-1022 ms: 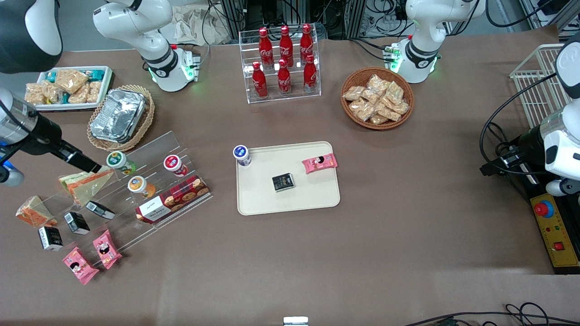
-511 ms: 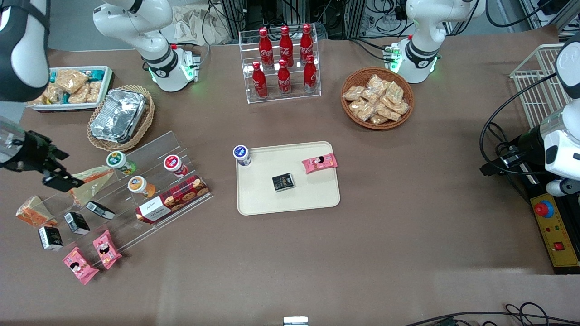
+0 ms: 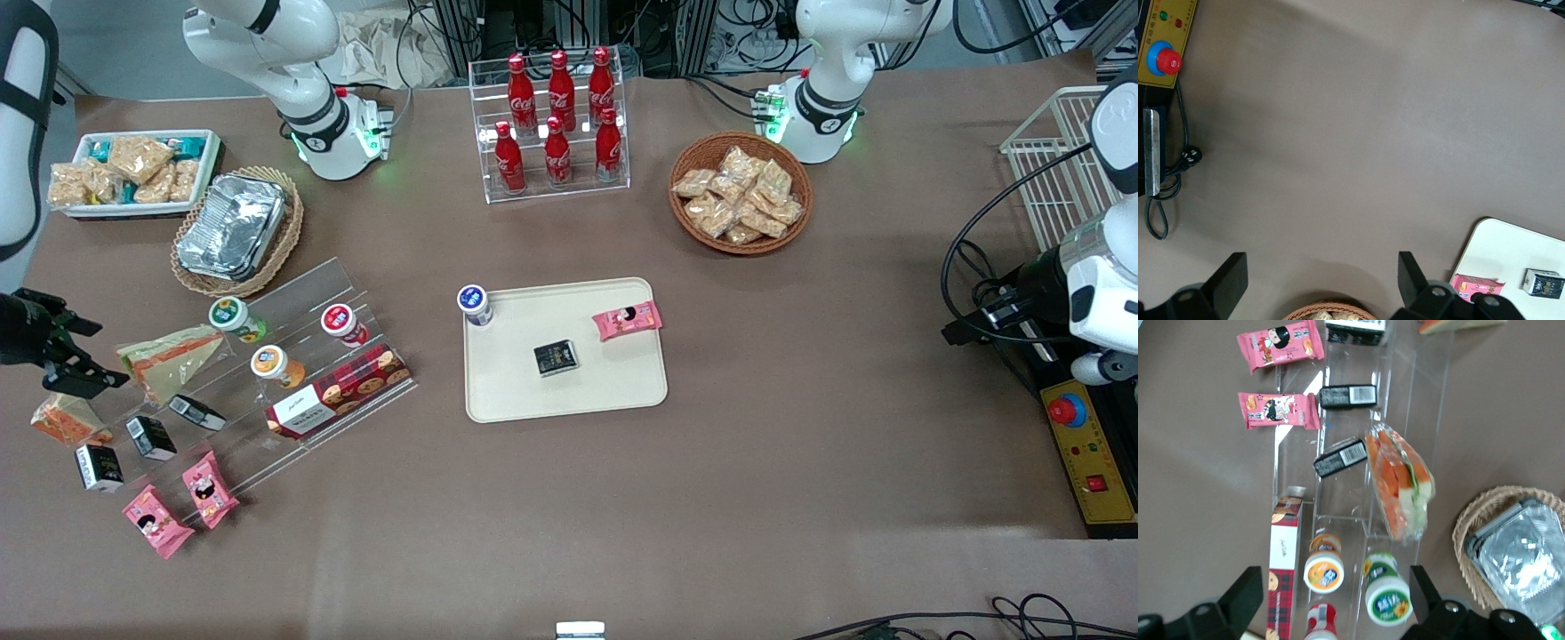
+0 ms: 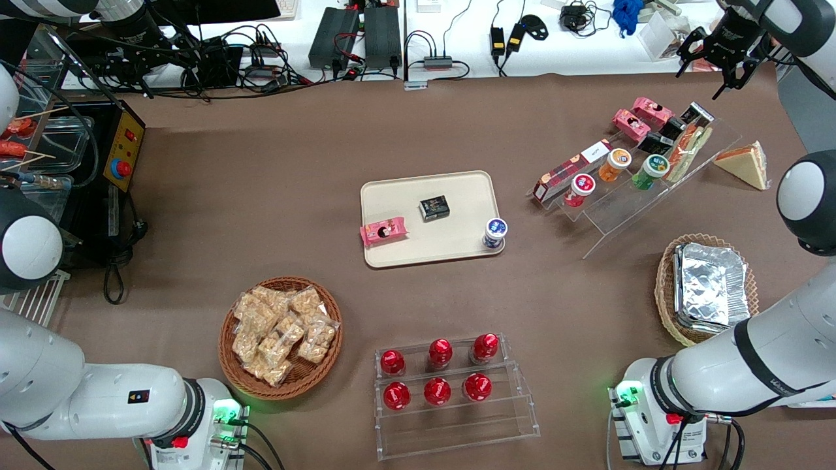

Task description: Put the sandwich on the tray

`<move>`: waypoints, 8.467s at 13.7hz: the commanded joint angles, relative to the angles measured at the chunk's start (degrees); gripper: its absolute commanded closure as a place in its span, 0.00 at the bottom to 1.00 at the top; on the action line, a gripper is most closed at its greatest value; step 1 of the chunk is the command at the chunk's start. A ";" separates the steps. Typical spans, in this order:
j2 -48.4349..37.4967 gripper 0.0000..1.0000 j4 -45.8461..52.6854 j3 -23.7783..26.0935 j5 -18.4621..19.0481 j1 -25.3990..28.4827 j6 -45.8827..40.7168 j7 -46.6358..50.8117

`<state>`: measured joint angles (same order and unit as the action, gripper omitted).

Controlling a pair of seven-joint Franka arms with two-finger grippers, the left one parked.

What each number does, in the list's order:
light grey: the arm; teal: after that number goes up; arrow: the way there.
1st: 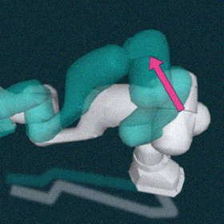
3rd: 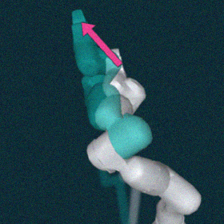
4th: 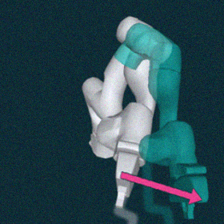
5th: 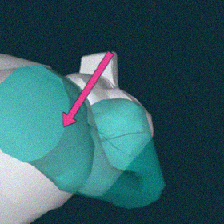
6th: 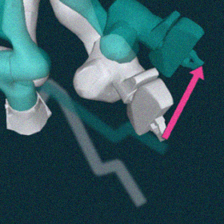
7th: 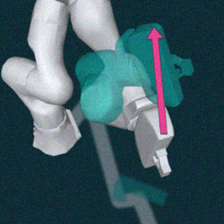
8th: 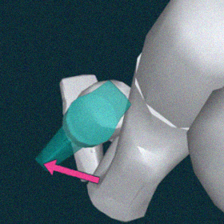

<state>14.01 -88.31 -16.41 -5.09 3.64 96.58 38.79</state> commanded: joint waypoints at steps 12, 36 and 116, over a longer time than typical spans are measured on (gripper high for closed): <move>0.94 0.02 -10.72 0.15 2.98 -3.73 12.92 -9.52; -0.12 1.00 -11.20 0.24 -1.68 -4.78 12.87 -18.66; -9.87 0.01 -0.63 19.58 2.36 -4.15 -1.83 -30.67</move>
<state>6.12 -87.32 2.63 -2.18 2.14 95.27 14.48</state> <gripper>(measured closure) 0.009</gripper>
